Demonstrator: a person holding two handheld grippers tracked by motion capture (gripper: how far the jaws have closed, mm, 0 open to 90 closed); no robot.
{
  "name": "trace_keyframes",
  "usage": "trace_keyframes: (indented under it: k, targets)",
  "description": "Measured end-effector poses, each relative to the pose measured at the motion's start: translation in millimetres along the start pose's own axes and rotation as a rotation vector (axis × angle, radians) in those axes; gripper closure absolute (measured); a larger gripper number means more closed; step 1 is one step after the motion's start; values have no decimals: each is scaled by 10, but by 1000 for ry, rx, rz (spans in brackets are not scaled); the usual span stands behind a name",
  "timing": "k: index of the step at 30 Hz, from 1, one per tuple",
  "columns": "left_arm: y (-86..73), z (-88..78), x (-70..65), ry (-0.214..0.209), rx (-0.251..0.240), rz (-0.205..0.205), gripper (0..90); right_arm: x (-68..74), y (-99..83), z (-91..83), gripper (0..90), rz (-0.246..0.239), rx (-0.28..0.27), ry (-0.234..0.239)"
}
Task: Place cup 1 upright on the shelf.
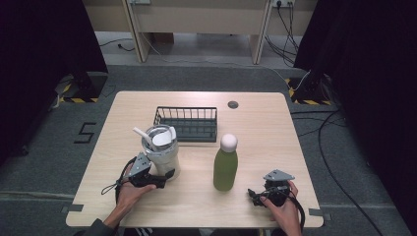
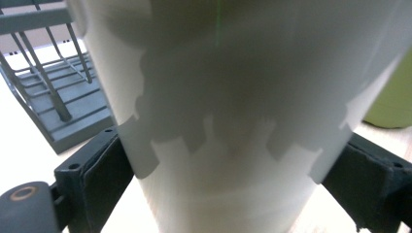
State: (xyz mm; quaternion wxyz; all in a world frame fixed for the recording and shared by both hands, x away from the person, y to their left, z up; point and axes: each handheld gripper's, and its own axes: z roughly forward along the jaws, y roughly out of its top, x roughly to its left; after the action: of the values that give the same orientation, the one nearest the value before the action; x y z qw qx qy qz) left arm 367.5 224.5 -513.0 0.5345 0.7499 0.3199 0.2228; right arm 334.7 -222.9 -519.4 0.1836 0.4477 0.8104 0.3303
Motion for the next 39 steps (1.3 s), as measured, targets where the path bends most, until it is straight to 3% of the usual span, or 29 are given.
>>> trace_keyframes:
  k: [14,39]
  targets:
    - [-30,76,11,-7,-62,-38,102,-7,2,2,3,-8,-2,0]
    - [31,111,9,-9,-54,-34,113,-4,3,1,3,-5,2,1]
